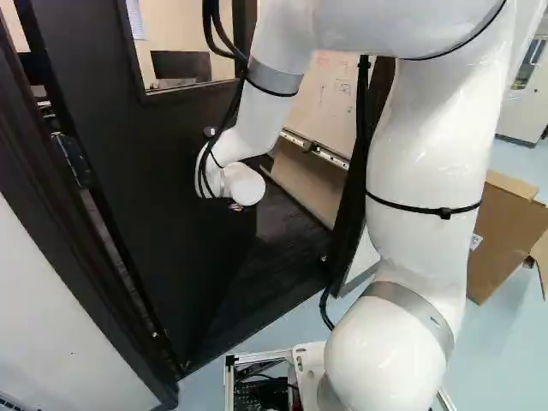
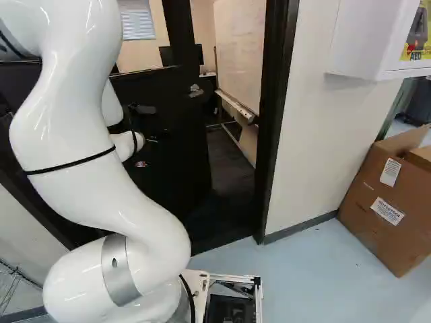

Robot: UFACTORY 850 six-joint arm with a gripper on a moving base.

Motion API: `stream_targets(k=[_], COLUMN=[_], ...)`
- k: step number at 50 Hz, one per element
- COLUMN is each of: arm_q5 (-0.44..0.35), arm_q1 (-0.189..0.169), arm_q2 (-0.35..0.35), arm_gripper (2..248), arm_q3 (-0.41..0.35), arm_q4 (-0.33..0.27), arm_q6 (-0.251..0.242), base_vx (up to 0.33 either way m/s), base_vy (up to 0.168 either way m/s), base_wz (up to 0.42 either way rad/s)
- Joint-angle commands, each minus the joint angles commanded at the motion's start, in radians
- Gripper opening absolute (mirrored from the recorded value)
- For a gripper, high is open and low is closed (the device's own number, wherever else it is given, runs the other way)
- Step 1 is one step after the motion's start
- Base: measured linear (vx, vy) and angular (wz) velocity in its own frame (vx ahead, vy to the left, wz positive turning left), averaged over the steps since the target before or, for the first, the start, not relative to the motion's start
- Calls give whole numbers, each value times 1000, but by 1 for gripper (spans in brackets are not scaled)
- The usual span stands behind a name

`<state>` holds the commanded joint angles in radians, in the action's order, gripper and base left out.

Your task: Open the door and move inside

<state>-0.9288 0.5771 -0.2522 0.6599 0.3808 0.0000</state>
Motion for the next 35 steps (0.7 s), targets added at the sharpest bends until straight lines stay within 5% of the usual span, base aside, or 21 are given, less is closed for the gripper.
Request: stream_targets(k=[35], arm_q5=[0], arm_q1=[64], arm_q2=[-82], arm_gripper=[247], arm_q3=[98], arm_q4=[-50], arm_q6=[0], base_vx=[0], base_vy=[0], base_wz=[0])
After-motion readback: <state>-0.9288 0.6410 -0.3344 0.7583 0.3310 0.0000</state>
